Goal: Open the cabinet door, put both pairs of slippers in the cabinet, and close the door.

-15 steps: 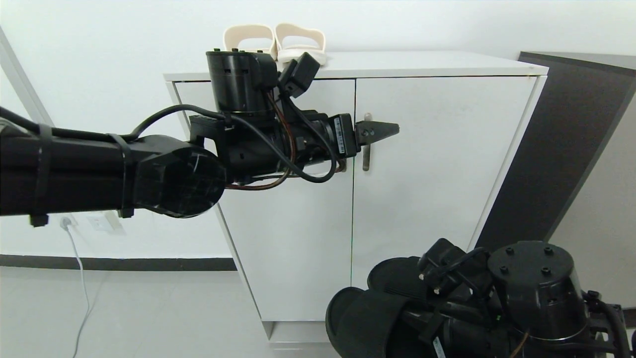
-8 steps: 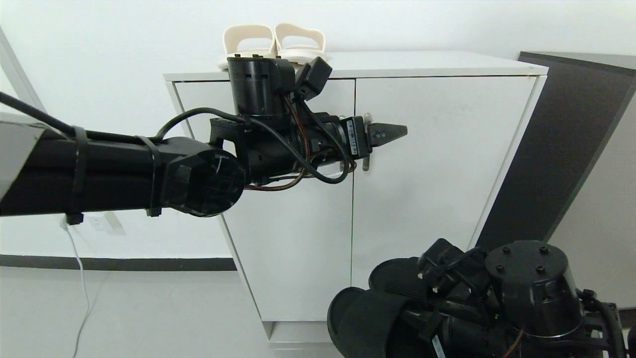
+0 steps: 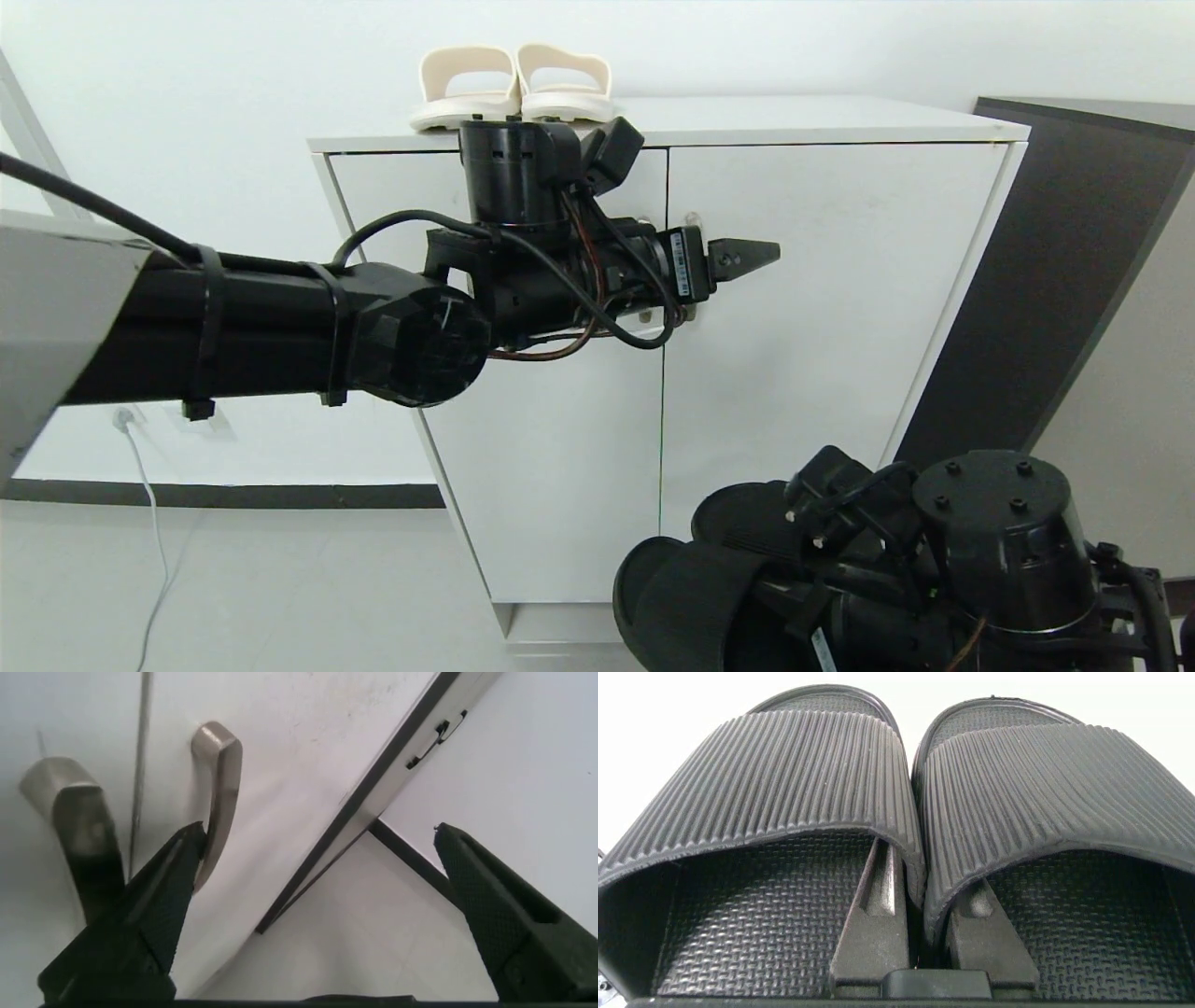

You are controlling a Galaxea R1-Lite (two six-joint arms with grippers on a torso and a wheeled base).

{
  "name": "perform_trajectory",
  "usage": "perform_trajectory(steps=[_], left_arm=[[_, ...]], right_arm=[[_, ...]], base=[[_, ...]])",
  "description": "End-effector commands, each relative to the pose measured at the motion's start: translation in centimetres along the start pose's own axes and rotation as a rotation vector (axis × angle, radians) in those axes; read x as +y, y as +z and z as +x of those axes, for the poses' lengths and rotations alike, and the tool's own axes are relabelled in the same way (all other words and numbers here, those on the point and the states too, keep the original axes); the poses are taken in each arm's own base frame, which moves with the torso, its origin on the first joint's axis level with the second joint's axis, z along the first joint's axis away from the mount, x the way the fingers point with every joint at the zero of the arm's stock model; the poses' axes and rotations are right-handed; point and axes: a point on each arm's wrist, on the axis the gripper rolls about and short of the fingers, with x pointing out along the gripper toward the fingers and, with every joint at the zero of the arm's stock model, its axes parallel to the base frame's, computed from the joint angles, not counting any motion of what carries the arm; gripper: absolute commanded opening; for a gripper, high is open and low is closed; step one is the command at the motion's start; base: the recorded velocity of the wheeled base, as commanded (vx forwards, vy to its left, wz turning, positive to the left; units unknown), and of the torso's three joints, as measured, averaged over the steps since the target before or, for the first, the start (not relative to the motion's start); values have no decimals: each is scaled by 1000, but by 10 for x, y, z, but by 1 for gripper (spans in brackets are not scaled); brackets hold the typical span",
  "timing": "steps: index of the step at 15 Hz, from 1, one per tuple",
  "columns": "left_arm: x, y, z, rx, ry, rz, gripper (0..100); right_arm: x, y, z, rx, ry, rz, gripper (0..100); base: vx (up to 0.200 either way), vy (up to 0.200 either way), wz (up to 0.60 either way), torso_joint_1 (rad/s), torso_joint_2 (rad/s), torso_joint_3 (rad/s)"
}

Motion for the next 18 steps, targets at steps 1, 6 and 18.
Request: perform_trajectory(steps=[1,6,18], left_arm=[[2,-3,2,8,3,-4,0],[-1,-1,-5,-1,24,-3,0],[-50,-2,-57,24,-65,2,0]], right_arm=[[1,0,-2,-2,6,-3,0],[4,-9,-8,20,74,-9,0],[11,-12,-22,-46,196,-66,0]], base=[[0,0,0,0,0,0],[0,0,0,0,0,0],[0,0,0,0,0,0]])
